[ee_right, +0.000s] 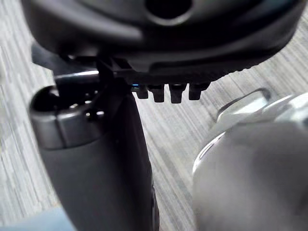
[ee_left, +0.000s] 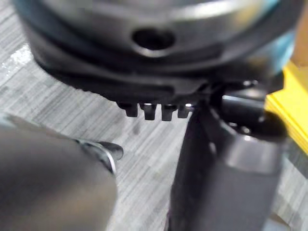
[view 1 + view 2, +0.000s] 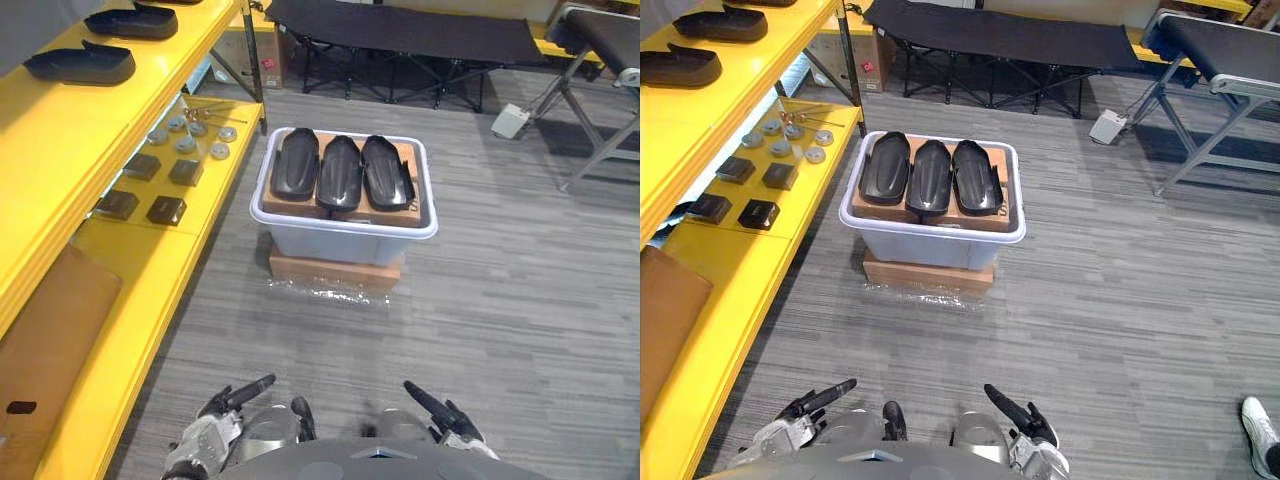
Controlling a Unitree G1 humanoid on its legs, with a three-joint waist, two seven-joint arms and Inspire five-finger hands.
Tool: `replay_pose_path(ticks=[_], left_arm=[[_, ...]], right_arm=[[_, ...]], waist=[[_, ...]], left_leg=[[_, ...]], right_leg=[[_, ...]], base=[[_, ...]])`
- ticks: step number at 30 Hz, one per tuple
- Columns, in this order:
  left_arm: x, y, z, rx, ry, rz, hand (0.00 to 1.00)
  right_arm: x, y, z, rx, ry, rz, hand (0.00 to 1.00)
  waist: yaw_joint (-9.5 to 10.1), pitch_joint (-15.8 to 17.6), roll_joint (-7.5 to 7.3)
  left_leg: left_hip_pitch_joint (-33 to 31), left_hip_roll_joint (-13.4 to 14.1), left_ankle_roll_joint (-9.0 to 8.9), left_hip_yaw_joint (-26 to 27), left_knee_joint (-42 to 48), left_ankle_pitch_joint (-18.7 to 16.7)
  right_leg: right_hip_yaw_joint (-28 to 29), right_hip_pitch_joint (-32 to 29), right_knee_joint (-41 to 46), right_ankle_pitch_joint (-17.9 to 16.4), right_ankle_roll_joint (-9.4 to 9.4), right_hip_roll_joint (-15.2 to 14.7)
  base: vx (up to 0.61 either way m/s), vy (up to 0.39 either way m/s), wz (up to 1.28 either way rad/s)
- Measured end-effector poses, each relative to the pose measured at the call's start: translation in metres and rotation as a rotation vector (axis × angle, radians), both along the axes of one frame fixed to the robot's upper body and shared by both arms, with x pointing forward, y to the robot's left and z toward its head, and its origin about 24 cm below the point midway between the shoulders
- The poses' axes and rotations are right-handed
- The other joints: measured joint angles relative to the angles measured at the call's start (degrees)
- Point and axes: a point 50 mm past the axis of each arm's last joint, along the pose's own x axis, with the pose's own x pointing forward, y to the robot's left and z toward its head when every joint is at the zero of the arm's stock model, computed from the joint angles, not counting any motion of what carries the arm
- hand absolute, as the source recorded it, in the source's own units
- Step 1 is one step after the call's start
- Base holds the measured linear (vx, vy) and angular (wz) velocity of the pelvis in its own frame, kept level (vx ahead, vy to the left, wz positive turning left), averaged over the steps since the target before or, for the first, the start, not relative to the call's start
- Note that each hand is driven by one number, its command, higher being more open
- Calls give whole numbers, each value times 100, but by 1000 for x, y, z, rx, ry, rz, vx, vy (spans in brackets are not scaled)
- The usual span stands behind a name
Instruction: Walk over and take three plastic housings, then place them on the shelf
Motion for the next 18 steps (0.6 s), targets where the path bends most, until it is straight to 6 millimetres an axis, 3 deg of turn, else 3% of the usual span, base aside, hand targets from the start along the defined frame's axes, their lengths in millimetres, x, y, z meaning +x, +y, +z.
replay_pose_path(ticks=[3,4,5,6,7,8,9,10,11,12,14,15,17,18], left_arm=[[3,-10,-1,-41,-10,41,100],[-1,-10,-2,-44,-2,57,100],[-1,-6,-1,-34,-2,62,100],[-2,3,1,-11,-9,71,100],[-2,7,1,-1,-14,77,100],[-5,0,0,-21,-10,113,100],[-5,-3,0,-26,-18,126,100],[-1,-4,1,-31,-34,130,100],[8,-7,5,-48,-82,152,100],[10,-8,7,-53,-108,159,100],[8,-11,6,-56,-101,134,100],[9,-12,6,-56,-98,95,100],[11,-15,7,-49,-114,37,100],[12,-17,7,-46,-115,23,100]], right_arm=[[-27,5,-3,10,24,-117,100],[-31,8,-3,8,25,-124,100],[-32,11,-4,13,30,-122,100],[-37,20,-6,30,42,-121,100],[-41,24,-7,38,52,-126,100],[-42,17,-6,28,57,-146,100],[-42,11,-5,-1,58,-148,100],[-42,9,-4,-12,57,-154,100],[-40,5,-2,-37,47,-157,100],[-38,-1,0,-63,34,-144,100],[-32,-6,2,-84,10,-133,100],[-24,-8,5,-111,-28,-107,100],[-4,-14,16,-174,-107,-34,100],[9,-16,24,-212,-165,14,100]], waist=[[-29,-46,86],[-75,-154,-9],[-79,-202,-92],[-32,-309,-338],[8,-346,-453],[35,-345,-206],[-14,-406,-141],[-13,-395,-69],[17,-322,92],[35,-267,171],[-1,-267,205],[-8,-262,179],[-6,-260,171],[-3,-261,176]], left_leg=[[318,324,-309,-291,28,-194],[358,475,-531,-373,145,-290],[356,532,-594,-424,231,-333],[337,574,-795,-483,461,-494],[330,594,-895,-501,610,-611],[315,979,-1094,-537,944,-827],[143,1174,-1168,-529,1367,-802],[-77,1302,-1162,-550,1767,-768],[-559,1574,-957,-665,2809,-562],[-971,1807,-901,-770,3661,-388],[-1003,1814,-1062,-601,3626,-535],[-936,1670,-1117,-415,2974,-557],[-954,1367,-1081,-344,1638,-319],[-952,1217,-1027,-349,965,111]], right_leg=[[83,-431,-324,700,-12,-133],[94,-505,-583,1127,-54,-91],[95,-499,-755,1405,-45,-68],[92,-438,-1026,2279,-75,-85],[68,-390,-1015,2388,-97,-134],[-125,-227,-955,2034,-204,141],[-276,-151,-993,1806,-315,282],[-350,-133,-972,1735,-364,341],[-402,-5,-1017,1640,-467,473],[-414,235,-1156,1592,-540,544],[-399,653,-1390,1594,-546,510],[-360,872,-1554,1593,-544,409],[-292,959,-1699,1568,-481,299],[-223,975,-1722,1513,-393,283]], base=[[290,-204,57],[350,-282,43],[419,-348,39],[350,-322,25],[430,-451,19],[440,-473,27],[388,-436,32],[314,-361,39],[173,-228,20],[245,-231,8],[245,-134,-12],[228,-71,-27],[186,8,-30],[191,127,-38]])
